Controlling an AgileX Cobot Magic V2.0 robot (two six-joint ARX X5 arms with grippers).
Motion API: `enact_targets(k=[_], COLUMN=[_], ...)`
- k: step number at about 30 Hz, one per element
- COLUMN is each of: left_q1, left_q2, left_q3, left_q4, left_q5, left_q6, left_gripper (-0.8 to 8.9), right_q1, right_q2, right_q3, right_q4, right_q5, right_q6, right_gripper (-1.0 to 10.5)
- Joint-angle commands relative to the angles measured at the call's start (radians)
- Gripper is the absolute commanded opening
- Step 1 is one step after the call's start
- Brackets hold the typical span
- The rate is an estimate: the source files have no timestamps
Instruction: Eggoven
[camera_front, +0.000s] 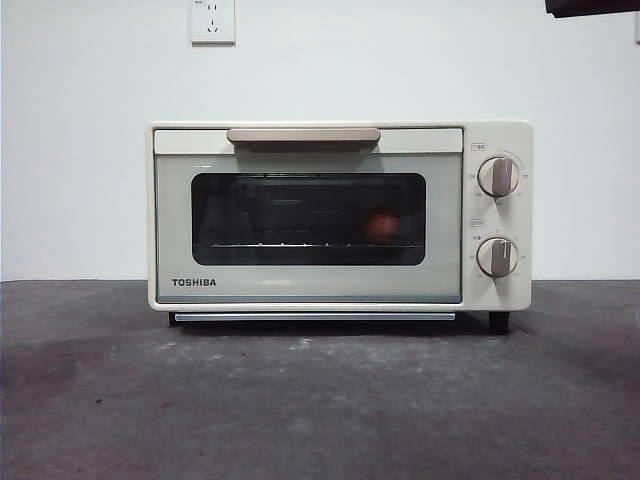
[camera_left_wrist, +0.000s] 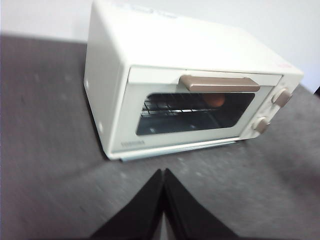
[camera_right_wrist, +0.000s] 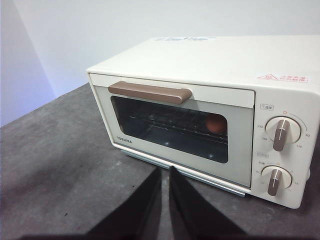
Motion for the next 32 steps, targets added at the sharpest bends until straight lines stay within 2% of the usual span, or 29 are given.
enact_targets(k=[1, 4, 8, 12, 20, 30, 32], left_q1=[0.016, 0.072, 0.149, 0.197, 0.231, 0.231, 0.231], left_q2=[-0.024, -0.076, -0.178, -0.260, -0.340, -0.360, -0.360], left_q3=[-0.006, -0.072, -0.229, -0.368, -0.523, -0.583, -0.583], left_q4=[0.086, 0.213, 0.423, 0.510, 0.471, 0.314, 0.275], left_q5=[-0.089, -0.176, -0.232, -0.261, -0.262, -0.262, -0.262], left_q6=[0.211, 0.233, 0.236, 0.235, 0.227, 0.198, 0.165], left_gripper=[0.08, 0.08, 0.08, 0.08, 0.08, 0.08, 0.08], right_q1=[0.008, 0.008, 0.008, 0.008, 0.008, 0.008, 0.008], right_q2=[0.001, 0.001, 0.001, 0.001, 0.001, 0.001, 0.001], right_q3=[0.003, 0.003, 0.003, 0.003, 0.003, 0.003, 0.003], right_q4=[0.011, 0.011, 0.011, 0.011, 0.011, 0.011, 0.011], right_q5=[0.002, 0.002, 0.002, 0.002, 0.002, 0.002, 0.002], right_q6=[-0.011, -0.011, -0.011, -0.011, -0.011, -0.011, -0.011], right_gripper=[0.0, 0.0, 0.0, 0.0, 0.0, 0.0, 0.0])
